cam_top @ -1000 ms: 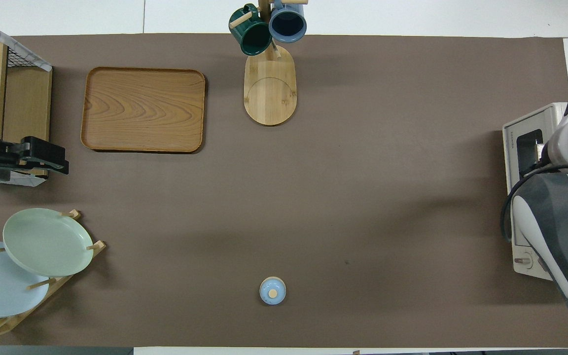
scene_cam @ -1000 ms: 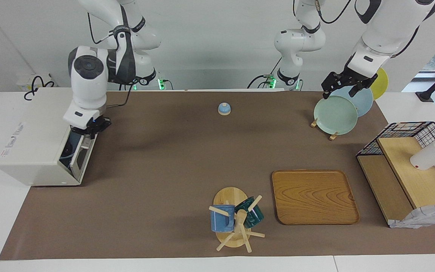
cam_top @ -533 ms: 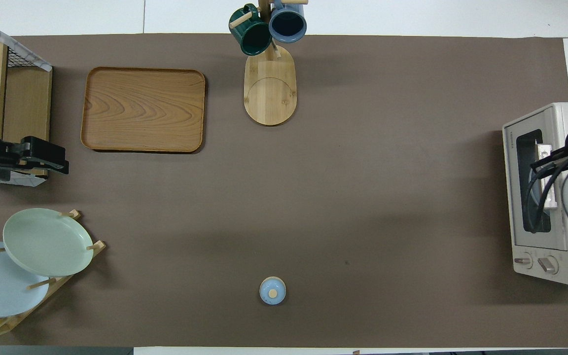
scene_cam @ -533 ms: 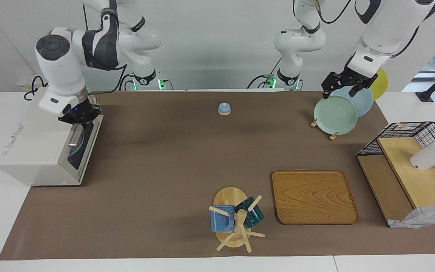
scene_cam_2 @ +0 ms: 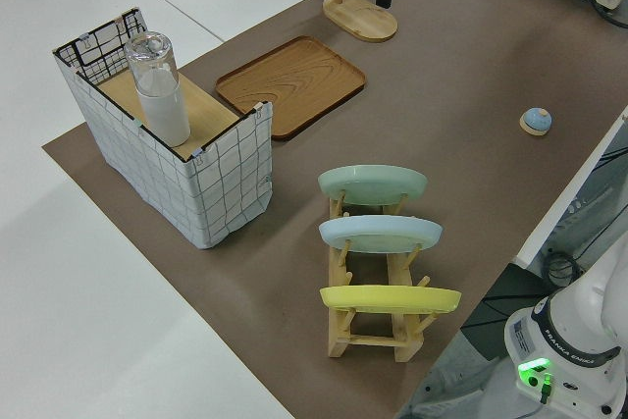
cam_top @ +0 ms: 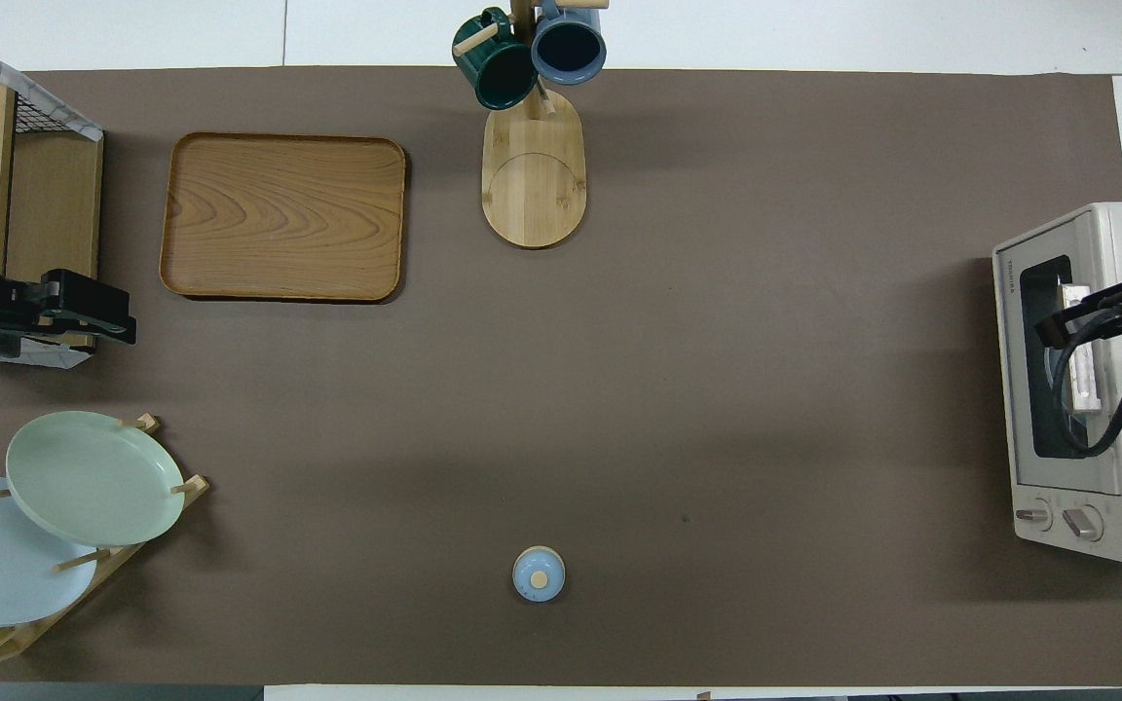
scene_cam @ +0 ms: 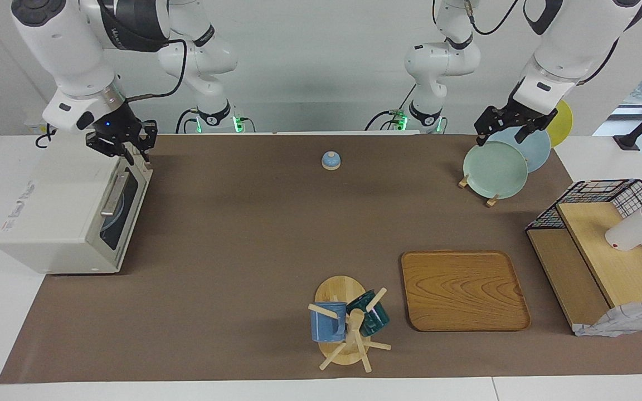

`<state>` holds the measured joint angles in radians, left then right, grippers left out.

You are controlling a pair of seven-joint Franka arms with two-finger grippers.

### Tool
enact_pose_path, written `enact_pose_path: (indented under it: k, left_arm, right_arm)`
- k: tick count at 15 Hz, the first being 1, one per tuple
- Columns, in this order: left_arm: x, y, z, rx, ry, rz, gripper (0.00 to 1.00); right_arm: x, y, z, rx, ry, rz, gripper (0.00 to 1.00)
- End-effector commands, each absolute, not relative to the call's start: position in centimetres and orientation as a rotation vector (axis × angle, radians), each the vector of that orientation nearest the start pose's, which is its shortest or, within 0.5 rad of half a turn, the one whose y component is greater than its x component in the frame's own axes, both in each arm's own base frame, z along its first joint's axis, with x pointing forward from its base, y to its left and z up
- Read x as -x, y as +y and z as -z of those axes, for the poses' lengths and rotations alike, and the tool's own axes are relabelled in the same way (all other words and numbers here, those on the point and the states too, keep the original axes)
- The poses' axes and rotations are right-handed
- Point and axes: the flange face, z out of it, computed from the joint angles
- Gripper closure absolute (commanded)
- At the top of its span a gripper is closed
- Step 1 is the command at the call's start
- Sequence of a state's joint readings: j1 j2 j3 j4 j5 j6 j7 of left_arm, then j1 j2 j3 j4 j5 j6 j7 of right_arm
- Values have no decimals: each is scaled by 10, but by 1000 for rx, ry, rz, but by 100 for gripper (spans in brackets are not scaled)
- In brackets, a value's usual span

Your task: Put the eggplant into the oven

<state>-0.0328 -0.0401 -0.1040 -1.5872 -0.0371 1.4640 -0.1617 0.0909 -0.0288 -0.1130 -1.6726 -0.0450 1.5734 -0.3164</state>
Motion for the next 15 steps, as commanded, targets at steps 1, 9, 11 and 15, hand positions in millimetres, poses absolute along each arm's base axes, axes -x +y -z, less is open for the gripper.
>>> enact_pose_path:
  k: [1, 9, 11, 15]
  left_arm:
    - [-524, -75, -634, 3171, -59, -114, 0]
    - [-524, -75, -634, 3171, -59, -114, 0]
    - [-524, -75, -634, 3171, -59, -114, 0]
    - [-524, -75, -634, 3171, -59, -114, 0]
  right_arm:
    - [-552, -19, -599, 3130, -365, -103, 0]
    - [-547, -26, -596, 3159, -308, -140, 0]
    - [-547, -36, -595, 3161, -284, -139, 0]
    - [-548, -49, -594, 3166, -236, -127, 0]
